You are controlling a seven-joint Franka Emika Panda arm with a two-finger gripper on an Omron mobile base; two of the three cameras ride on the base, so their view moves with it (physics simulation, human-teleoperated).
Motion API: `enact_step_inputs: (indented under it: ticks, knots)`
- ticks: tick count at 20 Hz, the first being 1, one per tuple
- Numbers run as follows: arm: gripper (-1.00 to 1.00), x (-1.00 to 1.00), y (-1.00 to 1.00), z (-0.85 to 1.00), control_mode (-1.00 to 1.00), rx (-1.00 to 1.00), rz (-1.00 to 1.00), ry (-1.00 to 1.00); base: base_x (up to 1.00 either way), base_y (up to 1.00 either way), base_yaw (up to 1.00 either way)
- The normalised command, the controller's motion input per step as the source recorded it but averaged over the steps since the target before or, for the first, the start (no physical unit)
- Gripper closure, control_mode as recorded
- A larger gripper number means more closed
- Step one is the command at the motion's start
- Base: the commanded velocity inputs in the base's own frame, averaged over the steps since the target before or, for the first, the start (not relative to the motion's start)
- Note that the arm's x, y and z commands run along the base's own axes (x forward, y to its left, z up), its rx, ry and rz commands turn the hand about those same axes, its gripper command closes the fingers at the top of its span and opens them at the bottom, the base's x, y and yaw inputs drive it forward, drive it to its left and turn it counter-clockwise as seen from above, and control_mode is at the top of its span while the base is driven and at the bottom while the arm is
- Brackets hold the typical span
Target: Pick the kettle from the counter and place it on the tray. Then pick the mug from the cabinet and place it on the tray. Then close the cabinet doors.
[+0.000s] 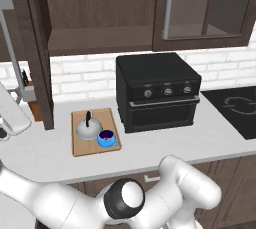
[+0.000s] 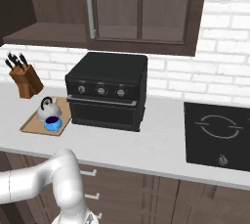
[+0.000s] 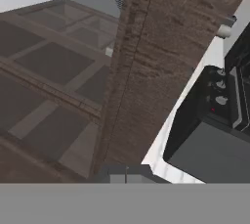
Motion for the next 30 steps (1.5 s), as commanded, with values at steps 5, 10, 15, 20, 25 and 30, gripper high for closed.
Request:
enact_step_inputs:
  ticks: [5,10,15,20,25,30]
  knots:
    - [1.0,0.27,-1.0,0.23,-1.0,0.0,-0.09,-0.05,0.0,0.0,0.0]
    - [1.0,0.03,-1.0,0.29,-1.0,0.0,-0.08,-0.12,0.0,0.0,0.0]
    - [1.0,0.16,-1.0,0.27,-1.0,0.0,-0.05,-0.1,0.0,0.0,0.0]
    - [1.0,0.61,-1.0,0.31,-1.0,0.02,0.0,-0.09,0.0,0.0,0.0]
    - [1.0,0.97,-0.72,0.55,-1.0,0.12,0.02,-0.12,0.0,0.0,0.0]
    - [1.0,0.98,-0.4,0.68,-1.0,0.19,0.12,-0.01,0.0,0.0,0.0]
